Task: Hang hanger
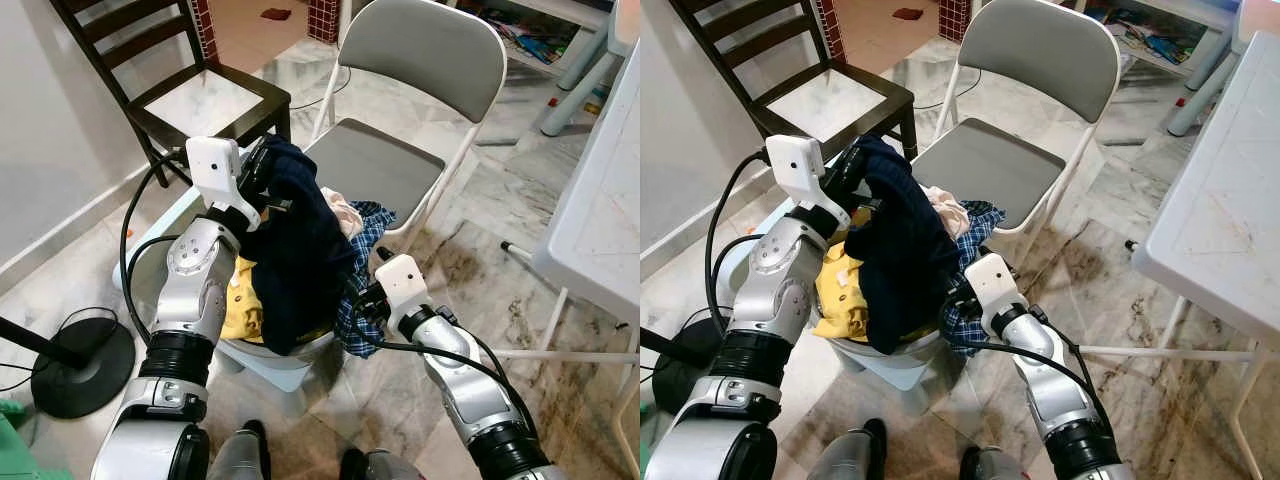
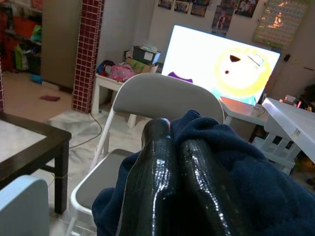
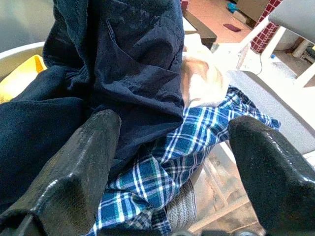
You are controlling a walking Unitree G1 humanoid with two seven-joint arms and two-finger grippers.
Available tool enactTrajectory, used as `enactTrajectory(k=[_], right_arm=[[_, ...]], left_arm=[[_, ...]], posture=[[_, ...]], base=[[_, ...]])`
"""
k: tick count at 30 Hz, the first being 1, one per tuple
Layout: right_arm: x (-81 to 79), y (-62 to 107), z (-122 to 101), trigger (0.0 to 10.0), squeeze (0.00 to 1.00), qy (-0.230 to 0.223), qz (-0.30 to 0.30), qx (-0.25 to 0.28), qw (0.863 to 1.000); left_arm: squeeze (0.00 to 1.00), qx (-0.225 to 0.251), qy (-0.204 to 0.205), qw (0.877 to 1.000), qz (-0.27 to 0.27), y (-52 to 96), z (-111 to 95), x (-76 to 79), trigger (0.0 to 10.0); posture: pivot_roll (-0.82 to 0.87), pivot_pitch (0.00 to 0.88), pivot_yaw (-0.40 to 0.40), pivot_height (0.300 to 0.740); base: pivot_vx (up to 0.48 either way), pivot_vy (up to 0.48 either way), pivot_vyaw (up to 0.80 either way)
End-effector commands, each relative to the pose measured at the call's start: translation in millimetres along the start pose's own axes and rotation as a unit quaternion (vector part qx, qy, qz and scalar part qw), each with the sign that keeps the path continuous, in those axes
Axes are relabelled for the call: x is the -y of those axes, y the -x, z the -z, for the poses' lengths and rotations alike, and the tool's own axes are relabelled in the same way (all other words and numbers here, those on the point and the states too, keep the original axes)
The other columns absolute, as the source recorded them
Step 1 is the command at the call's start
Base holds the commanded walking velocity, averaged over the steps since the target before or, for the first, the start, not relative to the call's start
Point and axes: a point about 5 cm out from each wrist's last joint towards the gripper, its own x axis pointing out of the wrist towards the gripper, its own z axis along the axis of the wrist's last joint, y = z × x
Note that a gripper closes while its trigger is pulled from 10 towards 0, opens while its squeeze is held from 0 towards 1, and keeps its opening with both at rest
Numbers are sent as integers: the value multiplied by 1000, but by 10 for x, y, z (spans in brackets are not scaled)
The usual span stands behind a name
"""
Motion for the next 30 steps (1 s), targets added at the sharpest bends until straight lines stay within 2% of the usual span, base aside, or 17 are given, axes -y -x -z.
enactTrajectory(k=[1, 2, 3, 5, 11, 17, 18, 20, 22, 23, 25, 26, 27, 28, 30], right_arm=[[42, -6, 28, 10000, 0, -6, 15, -3, 1000], [57, -38, 7, 10000, 0, -13, 25, 2, 1000], [57, -38, 7, 10000, 0, -13, 25, 2, 1000], [162, -68, -37, 10000, 0, -38, 62, 13, 997], [279, -60, -40, 10000, 0, -69, 91, 14, 993], [286, -54, -30, 10000, 0, -74, 93, 15, 993], [281, -48, -23, 10000, 0, -75, 94, 14, 993], [278, -44, -13, 10000, 0, -76, 95, 14, 993], [277, -41, -6, 10000, 0, -76, 95, 14, 992], [246, -54, 3, 10000, 0, -77, 92, 12, 993], [219, -67, 0, 10000, 0, -78, 89, 11, 993], [216, -71, -2, 10000, 0, -78, 88, 11, 993], [216, -73, -3, 10000, 0, -78, 88, 11, 993], [216, -76, -4, 10000, 0, -79, 88, 11, 993], [217, -80, -5, 10000, 0, -80, 88, 11, 993]], left_arm=[[0, -36, -9, 999, -25, 133, 154, -52, 0], [0, -78, -23, 995, -51, 304, 345, -133, 0], [0, -78, -23, 995, -51, 304, 345, -133, 0], [0, -127, -45, 988, -76, 535, 578, -213, 0], [0, -135, -54, 986, -84, 579, 628, -211, 0], [0, -150, -65, 980, -109, 648, 677, -236, 0], [0, -160, -66, 978, -114, 689, 712, -229, 1686], [0, -169, -65, 977, -115, 721, 745, -207, 1765], [0, -174, -64, 976, -114, 739, 766, -188, 1765], [0, -197, -50, 974, -99, 734, 836, -110, 0], [0, -215, -30, 973, -84, 707, 889, -35, 0], [0, -217, -16, 973, -74, 679, 898, 9, 1137], [0, -217, -8, 974, -68, 660, 900, 35, 1137], [0, -216, -3, 975, -57, 614, 895, 86, 2353], [0, -216, 0, 975, -43, 542, 888, 169, 2706]], posture=[[192, 154, -74, 740], [191, 153, -75, 740], [191, 153, -75, 740], [189, 154, -77, 740], [185, 152, -74, 740], [180, 151, -69, 740], [180, 154, -68, 740], [184, 161, -71, 740], [184, 161, -71, 740], [188, 166, -74, 740], [188, 166, -74, 740], [190, 167, -77, 740], [190, 167, -77, 740], [191, 167, -76, 740], [189, 166, -77, 740]], base=[[0, 0, 0], [0, 0, 0], [0, 0, 0], [0, 0, 0], [0, 0, 0], [0, 0, 0], [0, 0, 0], [0, 0, 0], [0, 0, 0], [0, 0, 0], [0, 0, 0], [0, 0, 0], [0, 0, 0], [0, 0, 0], [0, 0, 0]])
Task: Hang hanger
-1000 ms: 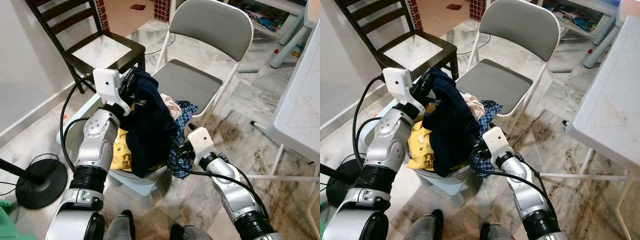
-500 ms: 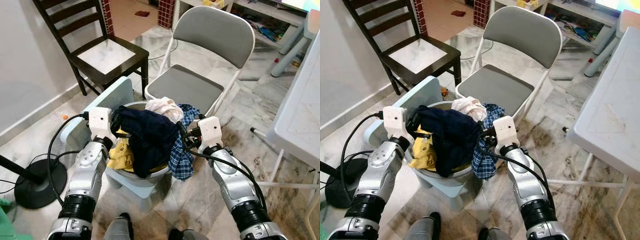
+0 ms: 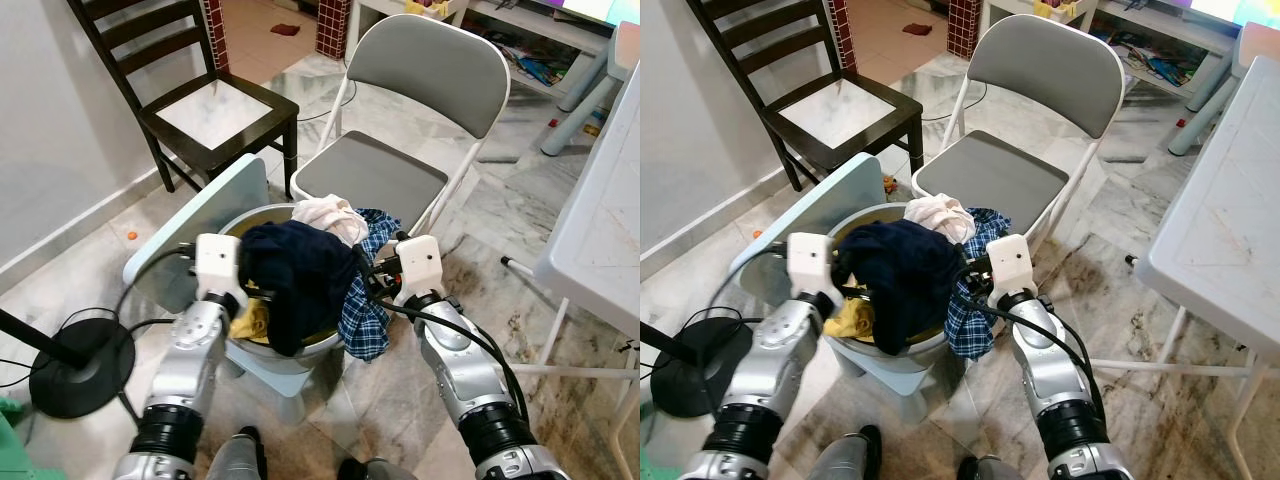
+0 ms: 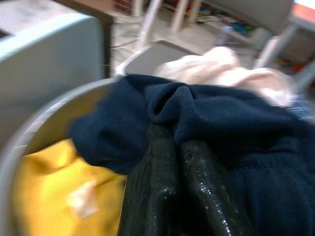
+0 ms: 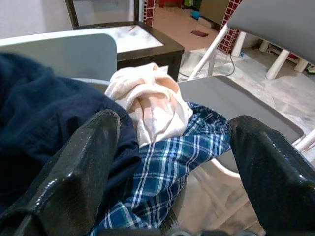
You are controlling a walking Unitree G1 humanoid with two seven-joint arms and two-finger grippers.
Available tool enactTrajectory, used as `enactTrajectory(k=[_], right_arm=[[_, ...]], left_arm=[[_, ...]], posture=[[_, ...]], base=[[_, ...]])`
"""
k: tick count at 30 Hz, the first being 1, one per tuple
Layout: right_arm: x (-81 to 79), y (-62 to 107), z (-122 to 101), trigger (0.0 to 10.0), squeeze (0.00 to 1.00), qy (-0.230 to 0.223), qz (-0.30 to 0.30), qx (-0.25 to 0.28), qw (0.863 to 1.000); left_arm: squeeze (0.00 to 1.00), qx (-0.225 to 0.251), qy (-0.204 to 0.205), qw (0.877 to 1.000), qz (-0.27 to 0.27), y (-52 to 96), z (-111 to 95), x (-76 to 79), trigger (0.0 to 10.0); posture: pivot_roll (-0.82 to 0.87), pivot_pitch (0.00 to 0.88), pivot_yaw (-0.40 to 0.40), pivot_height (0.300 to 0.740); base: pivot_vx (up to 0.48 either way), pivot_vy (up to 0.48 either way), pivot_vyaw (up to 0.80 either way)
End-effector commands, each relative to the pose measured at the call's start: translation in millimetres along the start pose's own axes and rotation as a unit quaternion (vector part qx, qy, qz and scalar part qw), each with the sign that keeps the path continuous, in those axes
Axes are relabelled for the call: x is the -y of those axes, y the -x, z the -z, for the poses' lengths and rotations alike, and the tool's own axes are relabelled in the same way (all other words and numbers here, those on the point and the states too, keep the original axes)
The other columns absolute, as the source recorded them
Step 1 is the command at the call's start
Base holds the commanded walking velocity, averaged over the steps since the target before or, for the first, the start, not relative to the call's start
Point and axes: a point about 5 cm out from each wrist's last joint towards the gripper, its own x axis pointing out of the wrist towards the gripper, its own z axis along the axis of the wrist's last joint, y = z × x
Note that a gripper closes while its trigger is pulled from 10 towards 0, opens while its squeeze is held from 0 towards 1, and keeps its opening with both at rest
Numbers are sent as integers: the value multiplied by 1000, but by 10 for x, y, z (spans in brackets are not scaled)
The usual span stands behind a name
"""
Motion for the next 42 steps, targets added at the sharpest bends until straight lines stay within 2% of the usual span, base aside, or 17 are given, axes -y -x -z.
enactTrajectory(k=[1, 5, 6, 7, 11, 13, 14, 17, 20, 22, 27, 28, 29, 30, 35, 37, 42], right_arm=[[29, 8, 24, 10000, 0, -1, 4, -5, 1000], [41, 9, 33, 10000, 0, -12, 10, -7, 1000], [43, 11, 40, 10000, 0, -16, 13, -9, 1000], [47, 15, 45, 10000, 0, -19, 15, -11, 1000], [44, 29, 66, 10000, 0, -21, 18, -13, 1000], [37, 37, 73, 10000, 0, -20, 17, -13, 1000], [35, 39, 75, 10000, 0, -20, 17, -14, 1000], [40, 36, 71, 10000, 0, -20, 19, -13, 1000], [46, 35, 67, 10000, 0, -20, 23, -12, 999], [46, 35, 67, 10000, 0, -20, 23, -12, 999], [38, 38, 82, 10000, 0, -18, 23, -14, 999], [38, 38, 82, 10000, 0, -18, 23, -14, 999], [32, 30, 76, 10000, 0, -17, 23, -14, 999], [28, 27, 74, 10000, 0, -16, 22, -14, 1000], [20, 23, 71, 10000, 0, -12, 20, -15, 1000], [10, 24, 80, 10000, 0, -12, 18, -17, 1000], [-28, 28, 98, 10000, 0, -12, 12, -20, 1000]], left_arm=[[0, -4, -2, 1000, 15, -39, -30, 66, 2706], [0, -27, -8, 999, 40, -86, -5, 232, 4745], [0, -43, -16, 998, 38, -89, 42, 244, 8039], [0, -61, -24, 997, 33, -94, 94, 252, 9961], [0, -82, -29, 996, 27, -120, 162, 296, 10000], [0, -89, -19, 994, 61, -139, 180, 414, 10000], [1000, -103, -18, 991, 86, -134, 208, 476, 10000], [1000, -124, -69, 982, 122, -104, 249, 531, 10000], [1000, -103, -147, 971, 158, -78, 136, 543, 10000], [1000, -103, -147, 971, 158, -78, 136, 543, 10000], [1000, -100, -271, 928, 236, 40, -55, 524, 10000], [1000, -100, -271, 928, 236, 40, -55, 524, 10000], [1000, -123, -312, 904, 263, 153, -27, 446, 10000], [1000, -134, -321, 898, 268, 200, -19, 403, 10000], [1000, -93, -323, 908, 252, 329, -284, 203, 10000], [1000, -40, -321, 926, 197, 332, -453, -2, 10000], [1000, 25, -389, 914, 116, 447, -579, -408, 10000]], posture=[[189, 166, -77, 740], [184, 164, -73, 740], [184, 164, -73, 740], [183, 167, -73, 740], [182, 173, -73, 740], [183, 180, -74, 740], [184, 182, -72, 740], [182, 186, -69, 740], [182, 189, -69, 740], [182, 189, -69, 740], [190, 190, -70, 740], [190, 190, -70, 740], [191, 192, -71, 740], [193, 193, -72, 740], [199, 200, -74, 740], [209, 207, -75, 740], [216, 216, -75, 740]], base=[[0, 0, 0], [0, 0, 0], [0, 0, 0], [0, 0, 0], [0, 0, 0], [0, 0, 0], [0, 0, 0], [0, 0, 0], [0, 0, 0], [0, 0, 0], [0, 0, 0], [0, 0, 0], [0, 0, 0], [0, 0, 0], [0, 0, 0], [0, 0, 0], [0, 0, 0]])
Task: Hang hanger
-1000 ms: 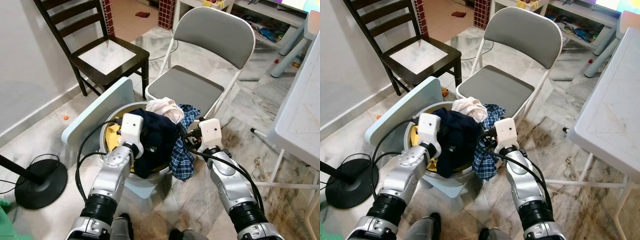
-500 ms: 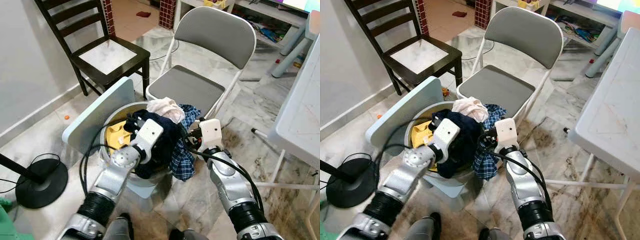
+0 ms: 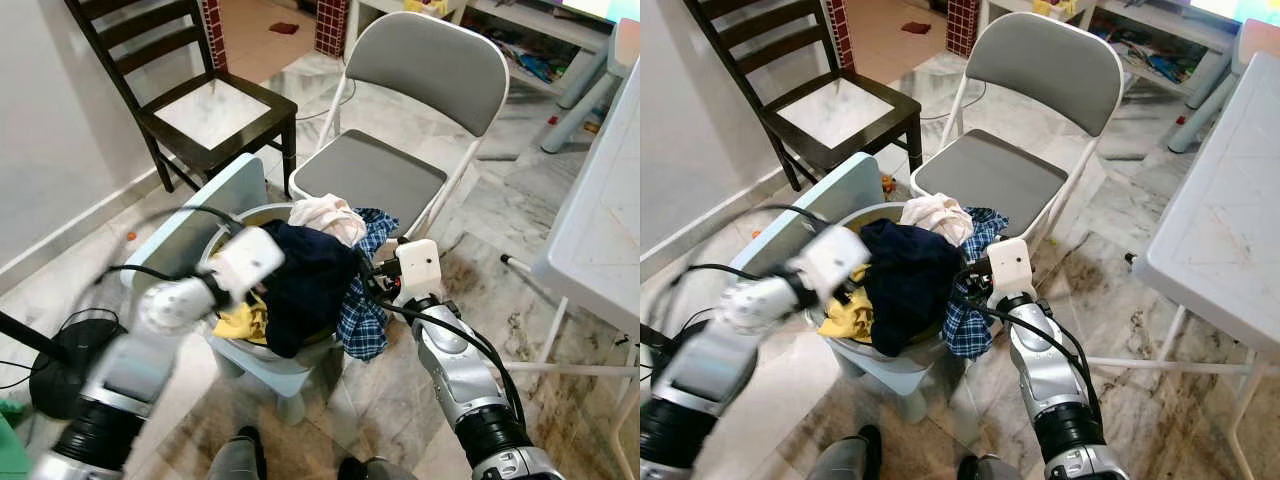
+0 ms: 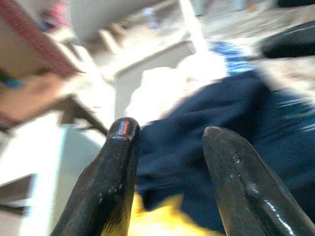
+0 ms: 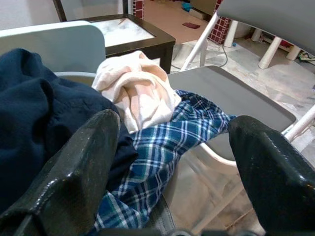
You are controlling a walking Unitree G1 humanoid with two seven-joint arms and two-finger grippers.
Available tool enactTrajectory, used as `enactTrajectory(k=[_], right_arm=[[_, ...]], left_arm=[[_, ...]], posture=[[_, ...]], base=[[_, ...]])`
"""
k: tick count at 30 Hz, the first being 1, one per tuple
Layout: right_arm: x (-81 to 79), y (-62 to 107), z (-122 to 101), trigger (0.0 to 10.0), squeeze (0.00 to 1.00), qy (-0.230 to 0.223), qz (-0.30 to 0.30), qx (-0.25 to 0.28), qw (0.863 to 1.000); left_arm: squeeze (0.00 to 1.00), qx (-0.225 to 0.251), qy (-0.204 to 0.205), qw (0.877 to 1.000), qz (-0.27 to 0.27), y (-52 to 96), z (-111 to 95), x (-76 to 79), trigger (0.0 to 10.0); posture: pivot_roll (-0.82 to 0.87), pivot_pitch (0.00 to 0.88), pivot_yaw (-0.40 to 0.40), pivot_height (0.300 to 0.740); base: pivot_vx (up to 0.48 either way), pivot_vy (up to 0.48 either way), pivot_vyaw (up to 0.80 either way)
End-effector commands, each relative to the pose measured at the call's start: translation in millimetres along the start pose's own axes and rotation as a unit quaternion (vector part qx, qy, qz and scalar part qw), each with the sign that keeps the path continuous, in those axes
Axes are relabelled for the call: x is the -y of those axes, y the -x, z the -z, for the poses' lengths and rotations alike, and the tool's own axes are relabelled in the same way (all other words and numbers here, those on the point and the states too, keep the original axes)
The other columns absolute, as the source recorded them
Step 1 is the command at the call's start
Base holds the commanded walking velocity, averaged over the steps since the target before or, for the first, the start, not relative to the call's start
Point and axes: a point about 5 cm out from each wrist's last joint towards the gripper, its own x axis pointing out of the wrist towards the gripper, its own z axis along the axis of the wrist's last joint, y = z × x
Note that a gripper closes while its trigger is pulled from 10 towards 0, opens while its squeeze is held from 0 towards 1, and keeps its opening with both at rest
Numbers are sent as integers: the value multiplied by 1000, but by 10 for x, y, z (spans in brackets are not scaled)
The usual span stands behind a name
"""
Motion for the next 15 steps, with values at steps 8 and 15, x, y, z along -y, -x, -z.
enactTrajectory(k=[8, 15], right_arm=[[-60, 38, 77, 10000, 0, -2, -9, -14, 1000], [-54, 61, 96, 10000, 0, -1, -7, -17, 1000]], left_arm=[[1000, -41, 64, 993, -91, 214, 498, -170, 10000], [1000, 14, 181, 976, -122, -15, 360, -117, 10000]], posture=[[215, 225, -74, 740], [196, 221, -71, 740]], base=[[0, 0, 0], [0, 0, 0]])
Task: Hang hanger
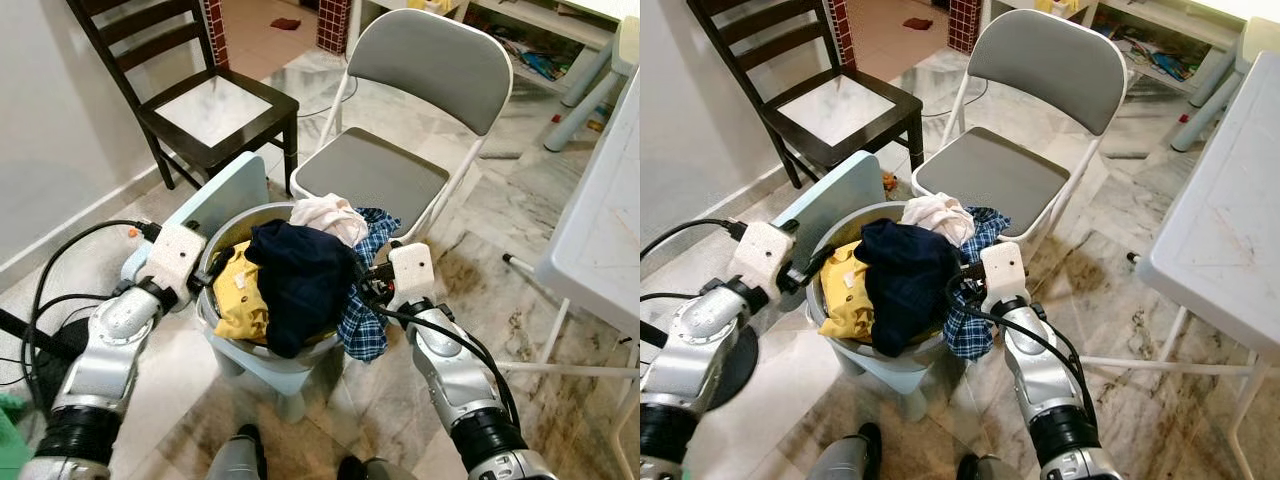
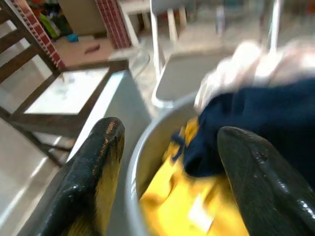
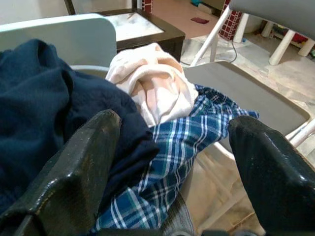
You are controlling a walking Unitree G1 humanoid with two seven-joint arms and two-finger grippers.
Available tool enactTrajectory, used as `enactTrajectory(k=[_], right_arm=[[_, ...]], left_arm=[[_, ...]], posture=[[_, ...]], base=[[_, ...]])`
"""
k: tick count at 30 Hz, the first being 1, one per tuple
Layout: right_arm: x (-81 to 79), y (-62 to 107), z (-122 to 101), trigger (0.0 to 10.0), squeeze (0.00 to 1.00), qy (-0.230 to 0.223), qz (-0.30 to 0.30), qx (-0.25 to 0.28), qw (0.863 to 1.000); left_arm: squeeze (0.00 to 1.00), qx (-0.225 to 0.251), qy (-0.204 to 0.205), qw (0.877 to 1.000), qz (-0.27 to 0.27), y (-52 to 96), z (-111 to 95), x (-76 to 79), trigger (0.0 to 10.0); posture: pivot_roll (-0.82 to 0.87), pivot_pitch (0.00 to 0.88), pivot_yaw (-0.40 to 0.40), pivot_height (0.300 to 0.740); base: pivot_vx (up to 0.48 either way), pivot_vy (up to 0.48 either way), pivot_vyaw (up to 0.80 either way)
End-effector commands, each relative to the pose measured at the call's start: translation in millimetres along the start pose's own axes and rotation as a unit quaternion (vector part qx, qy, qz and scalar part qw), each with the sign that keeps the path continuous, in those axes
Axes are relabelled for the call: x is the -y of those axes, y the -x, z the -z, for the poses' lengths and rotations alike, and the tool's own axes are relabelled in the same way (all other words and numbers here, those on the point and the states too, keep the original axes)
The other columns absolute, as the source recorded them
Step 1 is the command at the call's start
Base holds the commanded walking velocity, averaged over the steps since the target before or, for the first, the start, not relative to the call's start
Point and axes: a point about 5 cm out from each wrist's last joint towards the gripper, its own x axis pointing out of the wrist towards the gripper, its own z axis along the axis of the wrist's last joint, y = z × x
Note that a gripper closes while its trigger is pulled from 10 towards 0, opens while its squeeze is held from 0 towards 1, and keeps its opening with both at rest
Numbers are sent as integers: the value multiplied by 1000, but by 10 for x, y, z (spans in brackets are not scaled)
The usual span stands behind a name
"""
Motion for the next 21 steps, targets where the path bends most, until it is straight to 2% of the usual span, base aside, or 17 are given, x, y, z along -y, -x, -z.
enactTrajectory(k=[1, 3, 4, 5, 7, 9, 13, 15, 16, 17, 18, 19, 20, 21], right_arm=[[25, 42, 46, 10000, 0, 2, 3, -9, 1000], [28, 45, 46, 10000, 0, 3, 3, -9, 1000], [31, 48, 45, 10000, 0, 4, 3, -9, 1000], [29, 48, 43, 10000, 0, 5, 3, -9, 1000], [26, 48, 40, 10000, 0, 8, 2, -8, 1000], [31, 50, 34, 10000, 0, 13, 1, -7, 1000], [46, 52, 26, 10000, 0, 17, 2, -8, 1000], [46, 53, 26, 10000, 0, 17, 2, -8, 1000], [49, 52, 21, 10000, 0, 19, 2, -7, 1000], [49, 50, 17, 10000, 0, 21, 1, -7, 1000], [49, 50, 16, 10000, 0, 22, 1, -7, 1000], [49, 48, 15, 10000, 0, 22, 1, -7, 1000], [48, 48, 14, 10000, 0, 22, 1, -7, 1000], [48, 47, 13, 10000, 0, 23, 1, -7, 1000]], left_arm=[[1000, 11, 45, 999, 4, -78, -45, 82, 10000], [1000, 16, 78, 997, 9, -129, -61, 149, 10000], [1000, 14, 137, 990, 23, -219, -73, 303, 10000], [1000, 12, 153, 988, 30, -244, -78, 363, 10000], [1000, 11, 164, 986, 39, -267, -87, 423, 10000], [1000, 9, 193, 980, 57, -297, -112, 562, 10000], [1000, -14, 237, 963, 126, -305, -120, 981, 10000], [1000, -18, 239, 963, 128, -304, -113, 1002, 10000], [1000, -29, 247, 958, 141, -295, -110, 1078, 10000], [745, -35, 255, 955, 149, -282, -114, 1121, 10000], [745, -38, 258, 954, 149, -277, -114, 1129, 10000], [510, -51, 257, 954, 148, -262, -85, 1146, 10000], [180, -56, 255, 954, 150, -252, -73, 1152, 10000], [0, -61, 252, 954, 150, -240, -55, 1156, 10000]], posture=[[192, 221, -70, 740], [188, 220, -71, 740], [185, 218, -71, 740], [185, 218, -71, 740], [185, 218, -71, 740], [174, 220, -72, 740], [169, 226, -75, 740], [169, 226, -75, 740], [166, 228, -75, 740], [166, 227, -74, 740], [166, 227, -74, 740], [167, 227, -73, 740], [167, 228, -73, 740], [167, 228, -73, 740]], base=[[0, 0, 0], [0, 0, 0], [0, 0, 0], [0, 0, 0], [0, 0, 0], [0, 0, 0], [0, 0, 0], [0, 0, 0], [0, 0, 0], [0, 0, 0], [0, 0, 0], [0, 0, 0], [0, 0, 0], [0, 0, 0]])
